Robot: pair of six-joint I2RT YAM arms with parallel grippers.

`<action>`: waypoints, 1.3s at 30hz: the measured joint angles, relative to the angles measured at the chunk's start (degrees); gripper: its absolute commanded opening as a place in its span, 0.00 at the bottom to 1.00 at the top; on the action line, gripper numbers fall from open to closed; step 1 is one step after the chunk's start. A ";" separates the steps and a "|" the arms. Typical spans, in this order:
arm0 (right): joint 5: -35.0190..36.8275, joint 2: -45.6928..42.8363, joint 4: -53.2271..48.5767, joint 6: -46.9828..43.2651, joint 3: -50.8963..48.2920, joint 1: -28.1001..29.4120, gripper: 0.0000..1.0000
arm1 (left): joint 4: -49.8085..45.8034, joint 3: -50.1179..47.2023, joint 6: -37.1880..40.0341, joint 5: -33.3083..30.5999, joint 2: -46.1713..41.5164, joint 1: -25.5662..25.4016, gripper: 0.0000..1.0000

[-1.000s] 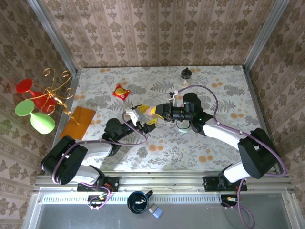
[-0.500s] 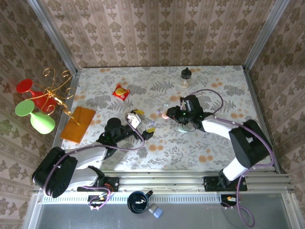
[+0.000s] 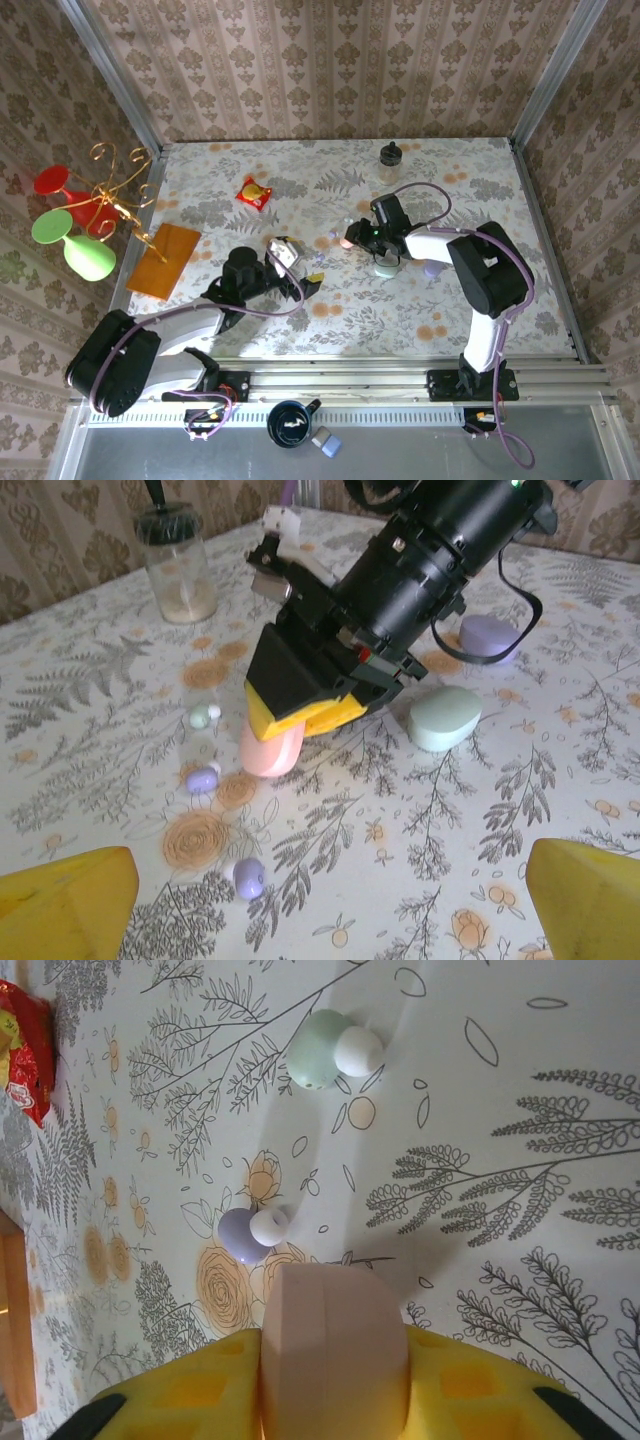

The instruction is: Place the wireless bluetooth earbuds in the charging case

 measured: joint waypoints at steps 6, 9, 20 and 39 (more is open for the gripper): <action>1.33 -0.96 -3.34 -3.04 0.04 0.00 0.63 | -3.10 1.92 0.31 -0.07 0.83 0.00 1.00; 2.19 -4.72 -5.29 -4.96 -0.74 -0.35 0.69 | -3.32 3.10 1.03 -0.09 2.75 -0.07 1.00; 6.29 -25.92 -8.52 -9.03 -10.71 -7.45 0.71 | -9.66 15.21 11.39 1.66 13.22 -4.46 0.97; 8.09 -44.54 -15.13 -11.56 -23.06 -16.24 0.71 | -57.40 64.74 45.88 6.64 48.15 -13.20 0.90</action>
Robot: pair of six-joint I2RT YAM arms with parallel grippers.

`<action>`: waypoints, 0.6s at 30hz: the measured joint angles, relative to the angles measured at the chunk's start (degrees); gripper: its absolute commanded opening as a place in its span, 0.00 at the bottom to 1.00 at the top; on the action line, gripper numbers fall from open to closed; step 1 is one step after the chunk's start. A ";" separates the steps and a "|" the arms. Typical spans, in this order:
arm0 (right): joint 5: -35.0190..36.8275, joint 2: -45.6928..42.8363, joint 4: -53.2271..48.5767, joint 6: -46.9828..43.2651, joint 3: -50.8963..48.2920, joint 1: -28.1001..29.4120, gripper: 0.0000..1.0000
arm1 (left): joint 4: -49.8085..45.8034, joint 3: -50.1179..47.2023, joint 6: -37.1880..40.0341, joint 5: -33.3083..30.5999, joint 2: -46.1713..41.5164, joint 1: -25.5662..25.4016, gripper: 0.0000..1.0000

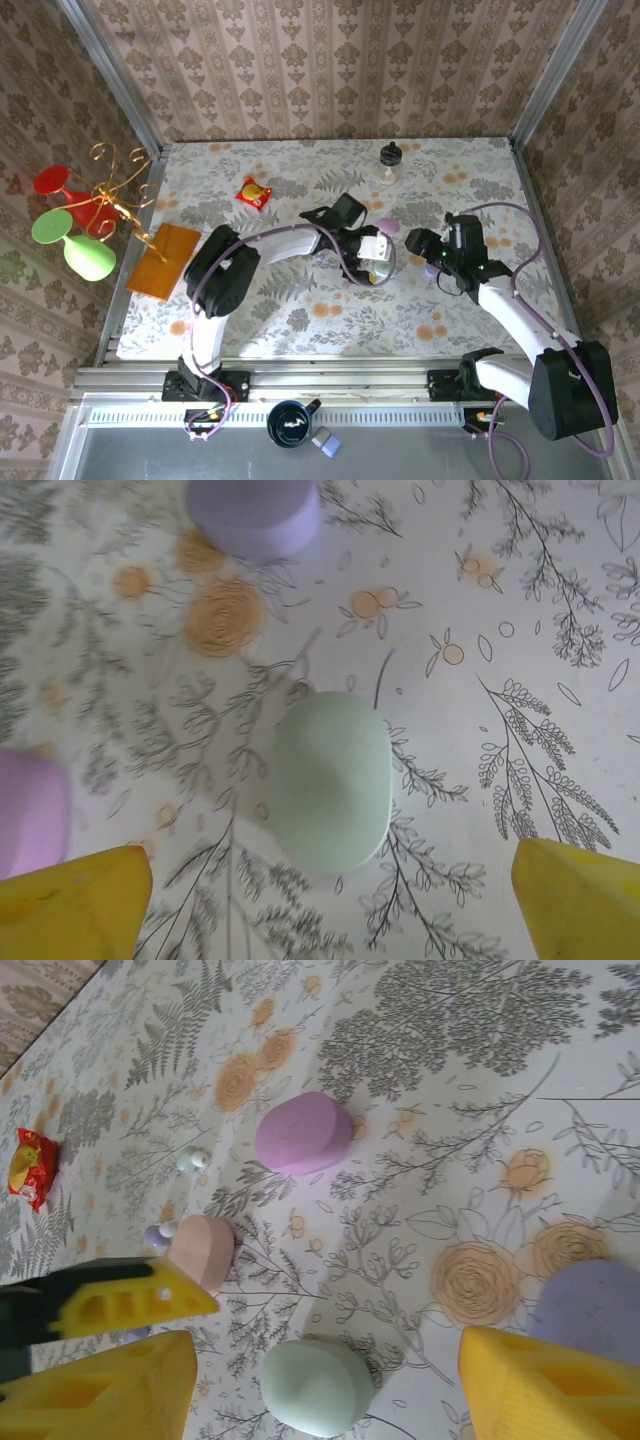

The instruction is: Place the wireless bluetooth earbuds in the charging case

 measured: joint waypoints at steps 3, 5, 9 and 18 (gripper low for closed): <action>0.00 -0.74 -0.15 -0.02 -0.31 -1.36 0.70 | -5.03 4.02 1.68 -0.24 3.80 -1.36 0.83; -0.04 -1.05 -0.13 -0.04 -0.52 -2.14 0.70 | -6.82 5.44 2.16 -0.17 5.38 -1.95 0.77; -0.68 -1.16 -0.17 -0.04 -1.14 -3.13 0.70 | -9.14 7.43 1.92 0.02 7.39 -2.36 0.70; -2.45 -1.16 -0.13 -0.02 -1.44 -4.00 0.70 | -8.92 7.74 0.20 0.61 8.22 -2.23 0.69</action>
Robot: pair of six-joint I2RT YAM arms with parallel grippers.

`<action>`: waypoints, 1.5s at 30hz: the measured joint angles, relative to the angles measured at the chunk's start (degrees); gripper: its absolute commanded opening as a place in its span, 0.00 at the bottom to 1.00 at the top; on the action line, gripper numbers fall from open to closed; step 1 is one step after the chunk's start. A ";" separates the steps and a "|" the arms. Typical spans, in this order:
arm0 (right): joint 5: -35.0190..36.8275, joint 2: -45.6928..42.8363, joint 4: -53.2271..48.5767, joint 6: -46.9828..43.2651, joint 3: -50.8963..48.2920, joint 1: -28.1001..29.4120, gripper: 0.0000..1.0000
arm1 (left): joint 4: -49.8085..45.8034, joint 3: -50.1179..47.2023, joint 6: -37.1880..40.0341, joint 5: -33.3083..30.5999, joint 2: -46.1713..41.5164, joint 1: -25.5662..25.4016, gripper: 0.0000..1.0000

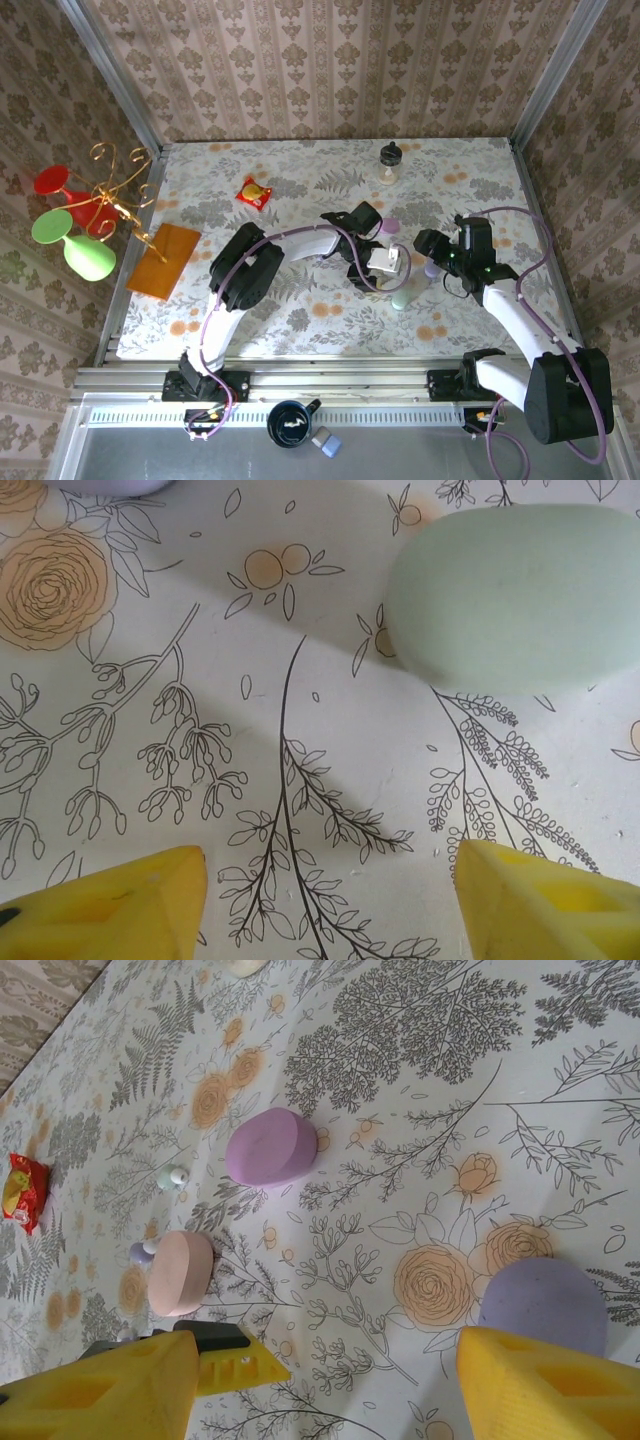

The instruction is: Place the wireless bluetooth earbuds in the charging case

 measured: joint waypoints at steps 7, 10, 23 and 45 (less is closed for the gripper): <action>-0.39 -1.20 -2.62 -0.15 -0.66 -0.02 0.72 | 2.91 -2.25 -5.03 1.31 -0.55 -0.07 0.70; -0.81 -1.25 -5.90 -0.68 -0.66 0.07 0.74 | 8.09 -7.78 -9.97 1.46 -3.19 -0.17 0.74; 9.31 -1.49 -18.16 0.28 -0.66 14.53 0.77 | 42.60 -40.26 -31.87 -4.83 -23.96 -1.05 0.84; 6.86 -5.99 -17.97 -1.55 -0.66 -0.98 0.78 | 65.33 -40.76 -44.68 -20.44 -13.46 -16.65 0.83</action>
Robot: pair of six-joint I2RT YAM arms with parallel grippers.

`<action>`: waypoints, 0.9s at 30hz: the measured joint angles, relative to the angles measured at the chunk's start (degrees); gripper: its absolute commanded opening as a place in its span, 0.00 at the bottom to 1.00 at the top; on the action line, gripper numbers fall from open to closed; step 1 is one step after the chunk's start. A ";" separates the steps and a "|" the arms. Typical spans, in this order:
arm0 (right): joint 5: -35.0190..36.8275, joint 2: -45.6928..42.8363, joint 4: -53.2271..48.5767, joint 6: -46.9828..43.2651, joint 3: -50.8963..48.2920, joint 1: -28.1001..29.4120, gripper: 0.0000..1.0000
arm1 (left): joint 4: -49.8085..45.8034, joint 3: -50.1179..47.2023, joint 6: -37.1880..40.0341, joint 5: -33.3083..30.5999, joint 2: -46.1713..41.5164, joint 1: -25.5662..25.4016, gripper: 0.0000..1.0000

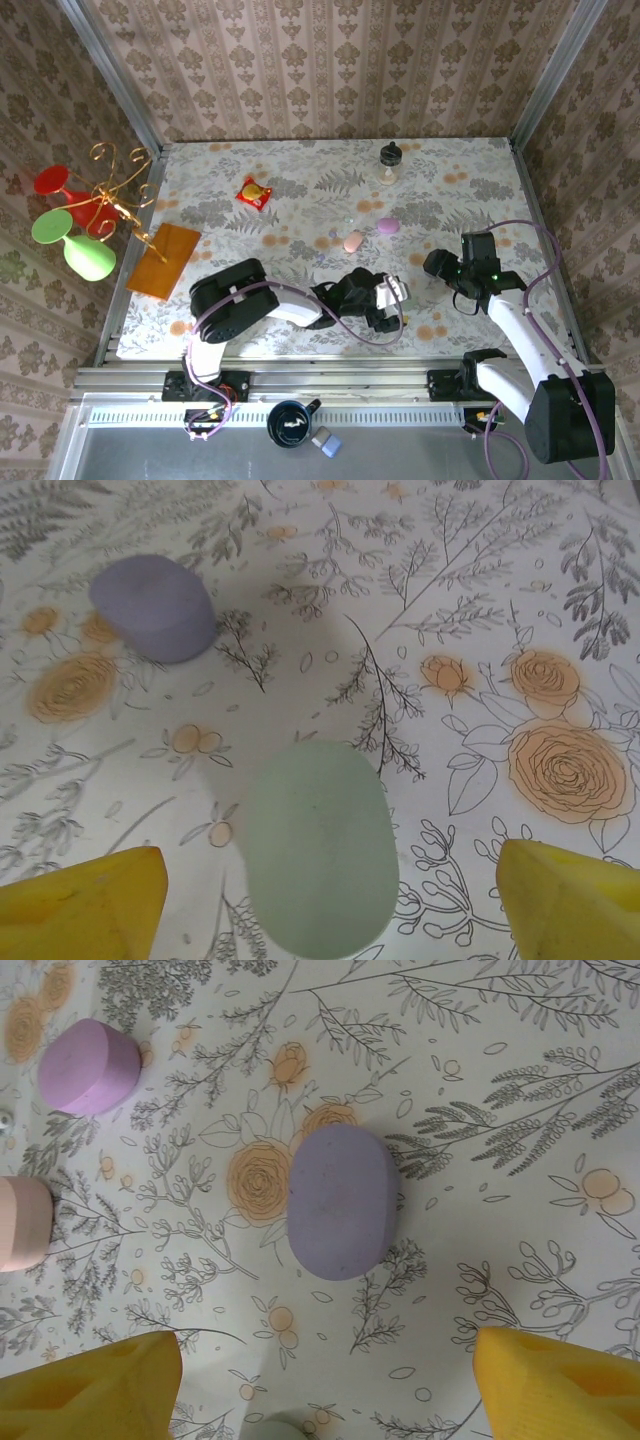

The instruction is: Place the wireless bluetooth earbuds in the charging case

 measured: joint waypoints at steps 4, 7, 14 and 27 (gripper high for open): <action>-1.03 -0.13 0.52 -0.17 0.00 -0.24 0.78 | 0.13 0.70 0.02 -0.66 2.43 -0.17 0.72; -1.20 -0.35 0.70 -0.20 0.00 -0.55 0.78 | 0.37 1.20 0.00 -0.24 3.85 -0.13 0.62; -1.92 -0.37 0.85 -0.39 0.00 -1.11 0.78 | 0.98 2.29 0.04 0.39 4.61 -0.07 0.43; -12.31 -1.97 5.60 -0.81 -1.31 -1.95 0.77 | 3.61 -3.48 0.26 4.87 -0.07 3.82 0.34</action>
